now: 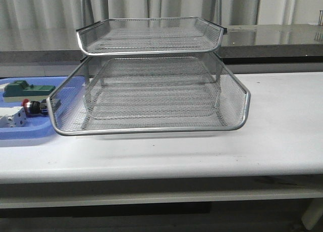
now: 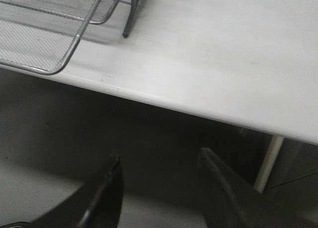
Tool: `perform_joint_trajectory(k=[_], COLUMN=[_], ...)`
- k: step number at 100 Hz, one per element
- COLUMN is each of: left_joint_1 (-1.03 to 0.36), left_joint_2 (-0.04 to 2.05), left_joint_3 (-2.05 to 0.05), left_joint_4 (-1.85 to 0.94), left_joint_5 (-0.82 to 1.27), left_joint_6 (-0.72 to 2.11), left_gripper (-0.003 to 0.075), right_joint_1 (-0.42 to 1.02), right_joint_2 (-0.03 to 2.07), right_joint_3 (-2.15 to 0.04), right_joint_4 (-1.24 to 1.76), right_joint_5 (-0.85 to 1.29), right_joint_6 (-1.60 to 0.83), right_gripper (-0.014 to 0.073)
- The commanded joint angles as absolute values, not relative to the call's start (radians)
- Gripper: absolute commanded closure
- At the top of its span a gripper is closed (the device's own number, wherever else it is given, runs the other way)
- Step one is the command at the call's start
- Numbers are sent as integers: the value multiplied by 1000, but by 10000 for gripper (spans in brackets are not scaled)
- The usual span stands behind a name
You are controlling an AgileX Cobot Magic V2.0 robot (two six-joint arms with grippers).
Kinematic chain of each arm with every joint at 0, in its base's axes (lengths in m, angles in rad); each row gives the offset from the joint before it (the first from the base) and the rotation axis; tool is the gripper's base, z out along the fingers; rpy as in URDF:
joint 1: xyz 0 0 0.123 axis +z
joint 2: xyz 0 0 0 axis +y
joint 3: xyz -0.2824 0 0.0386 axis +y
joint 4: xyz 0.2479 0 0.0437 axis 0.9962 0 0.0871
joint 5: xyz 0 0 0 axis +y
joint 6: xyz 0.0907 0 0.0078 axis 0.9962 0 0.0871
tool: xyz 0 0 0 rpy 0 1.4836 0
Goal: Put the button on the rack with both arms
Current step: 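Release the tray and withdraw the right gripper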
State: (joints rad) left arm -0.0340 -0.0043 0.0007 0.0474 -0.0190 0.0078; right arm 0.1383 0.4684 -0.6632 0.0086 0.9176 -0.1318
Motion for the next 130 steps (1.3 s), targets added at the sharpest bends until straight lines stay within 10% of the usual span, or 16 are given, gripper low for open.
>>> perform_joint_trajectory(k=[1, 58, 89, 130], left_joint_1=[-33, -33, -33, -33], left_joint_2=[-38, -38, -38, -38], left_joint_3=[48, 48, 48, 48], left_joint_4=[42, 42, 42, 42], left_joint_5=[-101, -101, -101, -101], left_joint_6=[0, 0, 0, 0], left_gripper=[741, 741, 741, 741], right_joint_1=[152, 152, 152, 152], right_joint_2=[452, 430, 430, 430], right_joint_3=[-699, -699, -699, -699], right_joint_4=[-54, -63, -62, -62], right_joint_5=[894, 982, 978, 980], right_joint_6=[-76, 24, 24, 24], right_gripper=[234, 239, 669, 664])
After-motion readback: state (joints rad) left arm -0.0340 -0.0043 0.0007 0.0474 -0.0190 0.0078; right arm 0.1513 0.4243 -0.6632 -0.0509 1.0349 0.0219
